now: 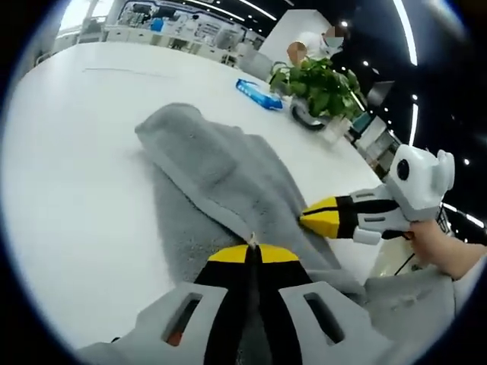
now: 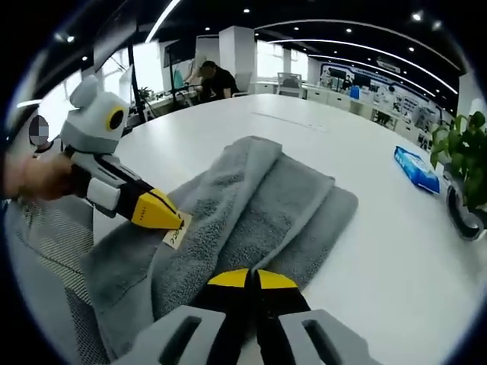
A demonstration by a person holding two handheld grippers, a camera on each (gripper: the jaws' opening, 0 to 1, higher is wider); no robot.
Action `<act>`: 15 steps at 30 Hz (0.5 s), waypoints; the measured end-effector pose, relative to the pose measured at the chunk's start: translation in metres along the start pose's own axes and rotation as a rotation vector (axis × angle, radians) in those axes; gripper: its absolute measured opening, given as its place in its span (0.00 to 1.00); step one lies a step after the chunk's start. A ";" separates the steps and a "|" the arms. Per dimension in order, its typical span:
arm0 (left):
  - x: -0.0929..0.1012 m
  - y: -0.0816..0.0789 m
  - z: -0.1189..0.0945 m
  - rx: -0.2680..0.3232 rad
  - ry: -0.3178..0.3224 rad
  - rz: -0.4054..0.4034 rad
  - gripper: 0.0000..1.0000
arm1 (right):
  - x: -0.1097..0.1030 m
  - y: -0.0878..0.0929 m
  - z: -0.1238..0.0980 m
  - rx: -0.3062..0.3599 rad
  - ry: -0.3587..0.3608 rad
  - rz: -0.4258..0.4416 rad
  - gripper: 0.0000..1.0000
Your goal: Open the folded towel by lifting each exposed corner and separating the folded layers until the towel lies flat within the target outline without major curled edges
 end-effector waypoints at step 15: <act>-0.023 -0.013 -0.017 0.012 -0.182 0.216 0.01 | 0.003 0.005 -0.001 -0.028 0.022 -0.037 0.00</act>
Point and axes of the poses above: the point that each gripper's makers call its tool centre point, and the gripper's own axes: z roughly forward along the fingers, x roughly to its right, y roughly out of its underside, the point moved 6 cm from there along -z, roughly backward along the fingers, and after that the axes turned 2 degrees about -z, right-handed, at the moved point
